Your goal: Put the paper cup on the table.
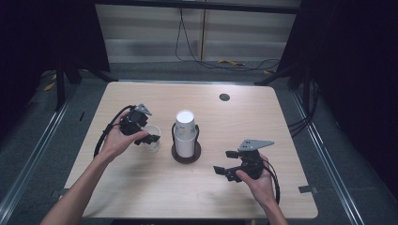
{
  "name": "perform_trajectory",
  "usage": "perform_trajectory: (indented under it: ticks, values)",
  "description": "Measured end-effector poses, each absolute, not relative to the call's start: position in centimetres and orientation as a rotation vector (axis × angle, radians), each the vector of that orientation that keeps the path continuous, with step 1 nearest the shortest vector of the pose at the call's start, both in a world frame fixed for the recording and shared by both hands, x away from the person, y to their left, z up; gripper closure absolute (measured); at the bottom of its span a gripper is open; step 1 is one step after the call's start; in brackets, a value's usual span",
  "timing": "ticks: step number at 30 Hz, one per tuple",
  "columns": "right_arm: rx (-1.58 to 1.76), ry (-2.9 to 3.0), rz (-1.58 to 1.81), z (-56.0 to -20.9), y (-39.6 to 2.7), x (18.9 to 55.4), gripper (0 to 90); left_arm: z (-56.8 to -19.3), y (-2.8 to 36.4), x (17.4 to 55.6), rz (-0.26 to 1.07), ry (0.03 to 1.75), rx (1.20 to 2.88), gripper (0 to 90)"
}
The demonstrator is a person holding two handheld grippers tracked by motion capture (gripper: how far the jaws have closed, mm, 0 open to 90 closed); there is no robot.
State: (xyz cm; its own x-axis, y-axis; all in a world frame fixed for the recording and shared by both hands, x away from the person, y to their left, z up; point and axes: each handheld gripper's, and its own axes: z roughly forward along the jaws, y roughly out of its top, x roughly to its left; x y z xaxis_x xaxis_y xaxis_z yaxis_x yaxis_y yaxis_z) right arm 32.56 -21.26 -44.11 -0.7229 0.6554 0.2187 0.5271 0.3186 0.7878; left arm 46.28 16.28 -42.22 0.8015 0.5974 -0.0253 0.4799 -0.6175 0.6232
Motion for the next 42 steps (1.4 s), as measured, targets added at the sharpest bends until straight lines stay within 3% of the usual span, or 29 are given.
perform_trajectory:
  ticks: [18,42]
  values:
    - [1.099,2.433,1.368,-44.1,-21.2,32.6,17.6,-41.3,17.7,45.4,0.283,0.779,2.175,17.4]
    - [1.094,2.433,1.357,-44.2,-20.8,32.7,17.9,-41.4,19.4,40.9,0.316,0.718,1.974,17.5]
